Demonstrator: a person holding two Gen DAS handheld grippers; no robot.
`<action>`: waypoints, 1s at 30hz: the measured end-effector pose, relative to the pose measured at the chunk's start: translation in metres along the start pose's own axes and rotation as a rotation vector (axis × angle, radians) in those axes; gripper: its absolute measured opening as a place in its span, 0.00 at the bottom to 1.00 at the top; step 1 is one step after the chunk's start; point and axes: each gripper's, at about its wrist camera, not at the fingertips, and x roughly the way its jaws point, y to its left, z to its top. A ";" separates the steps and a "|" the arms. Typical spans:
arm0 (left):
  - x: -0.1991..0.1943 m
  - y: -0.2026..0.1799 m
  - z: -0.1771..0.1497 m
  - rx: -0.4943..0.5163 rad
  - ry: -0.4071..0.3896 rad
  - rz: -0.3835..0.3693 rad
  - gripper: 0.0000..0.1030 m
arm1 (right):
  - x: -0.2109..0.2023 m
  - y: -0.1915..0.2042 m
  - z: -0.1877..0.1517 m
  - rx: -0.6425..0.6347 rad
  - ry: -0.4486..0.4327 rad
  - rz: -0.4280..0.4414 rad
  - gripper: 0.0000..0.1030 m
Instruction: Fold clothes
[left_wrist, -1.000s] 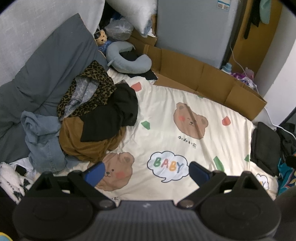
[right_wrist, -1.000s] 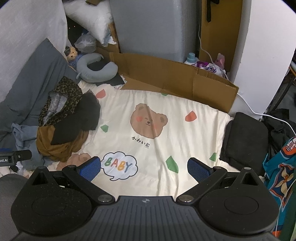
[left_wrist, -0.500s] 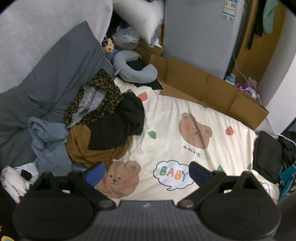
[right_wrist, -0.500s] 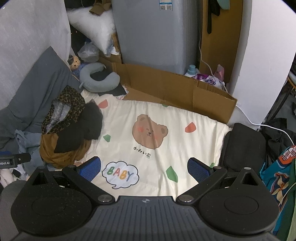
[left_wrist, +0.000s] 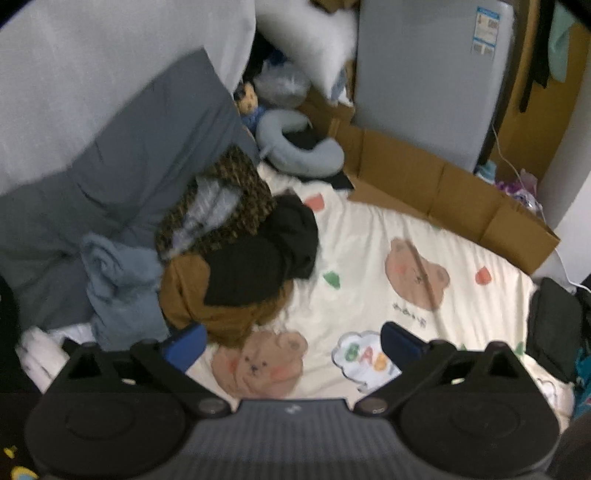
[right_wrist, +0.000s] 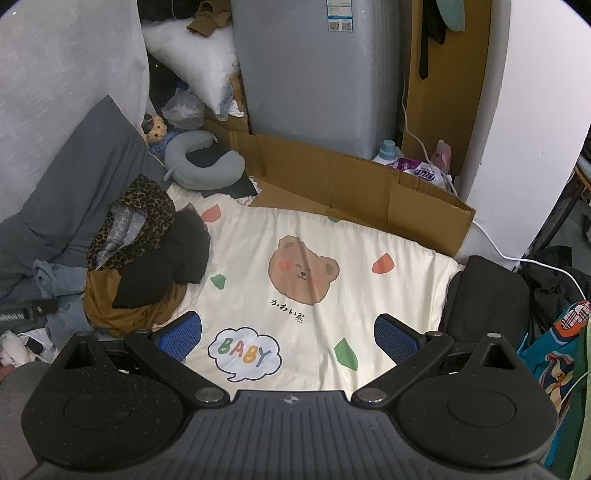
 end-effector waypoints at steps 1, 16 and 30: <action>0.003 0.002 -0.002 -0.004 0.012 -0.006 0.97 | 0.000 0.000 0.000 0.001 0.000 0.001 0.99; -0.015 0.030 0.028 -0.071 -0.001 -0.027 0.97 | 0.019 0.003 0.021 0.009 0.000 0.055 0.99; 0.010 0.061 0.085 -0.065 -0.031 0.013 0.97 | 0.053 -0.002 0.049 -0.020 0.010 0.066 0.99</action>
